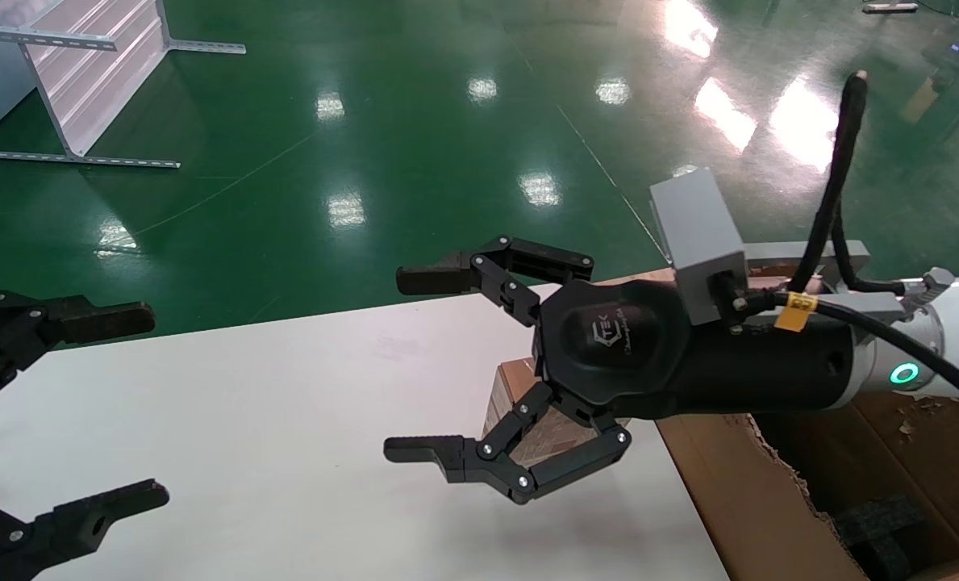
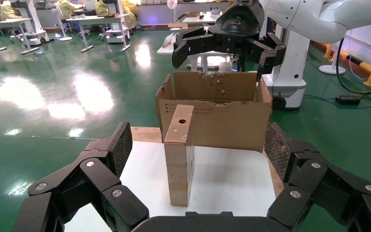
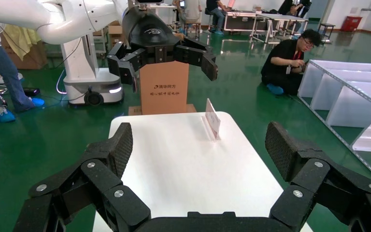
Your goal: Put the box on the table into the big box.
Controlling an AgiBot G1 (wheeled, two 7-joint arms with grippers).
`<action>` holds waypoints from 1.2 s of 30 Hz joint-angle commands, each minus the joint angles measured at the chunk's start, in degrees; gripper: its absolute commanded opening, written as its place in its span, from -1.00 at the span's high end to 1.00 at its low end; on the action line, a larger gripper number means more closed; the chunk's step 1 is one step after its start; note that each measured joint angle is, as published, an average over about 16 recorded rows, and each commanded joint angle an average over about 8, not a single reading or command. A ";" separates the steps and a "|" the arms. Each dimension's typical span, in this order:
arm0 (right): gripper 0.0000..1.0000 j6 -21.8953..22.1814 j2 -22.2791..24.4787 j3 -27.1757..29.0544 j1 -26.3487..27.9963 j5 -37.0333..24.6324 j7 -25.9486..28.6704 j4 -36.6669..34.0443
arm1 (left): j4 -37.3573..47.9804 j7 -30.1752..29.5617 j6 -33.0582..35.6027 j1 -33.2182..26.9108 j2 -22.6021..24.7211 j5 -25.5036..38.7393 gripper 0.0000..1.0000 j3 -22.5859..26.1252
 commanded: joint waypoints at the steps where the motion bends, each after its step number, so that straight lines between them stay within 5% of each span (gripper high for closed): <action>1: -1.00 0.00 0.00 0.00 0.00 0.00 0.00 0.00 | 0.00 0.00 0.00 0.00 0.00 0.00 -1.00 0.00; 25: -1.00 2.42 2.67 -0.05 -1.48 -4.11 -1.34 -2.85 | 0.02 0.01 0.00 -0.01 0.00 -0.01 -0.98 0.01; 28: -1.00 3.33 3.25 0.50 -1.81 -4.47 -2.27 -4.51 | 0.02 0.01 0.00 -0.01 0.00 -0.01 -0.57 0.02; 34: -1.00 3.55 4.10 1.36 -1.87 -4.70 -4.31 -7.90 | 0.02 0.02 0.00 -0.02 0.00 -0.01 0.84 0.03; 36: -1.00 3.09 4.33 1.43 -1.68 -4.95 -5.06 -9.28 | 0.02 0.02 0.00 -0.02 0.00 -0.01 1.00 0.03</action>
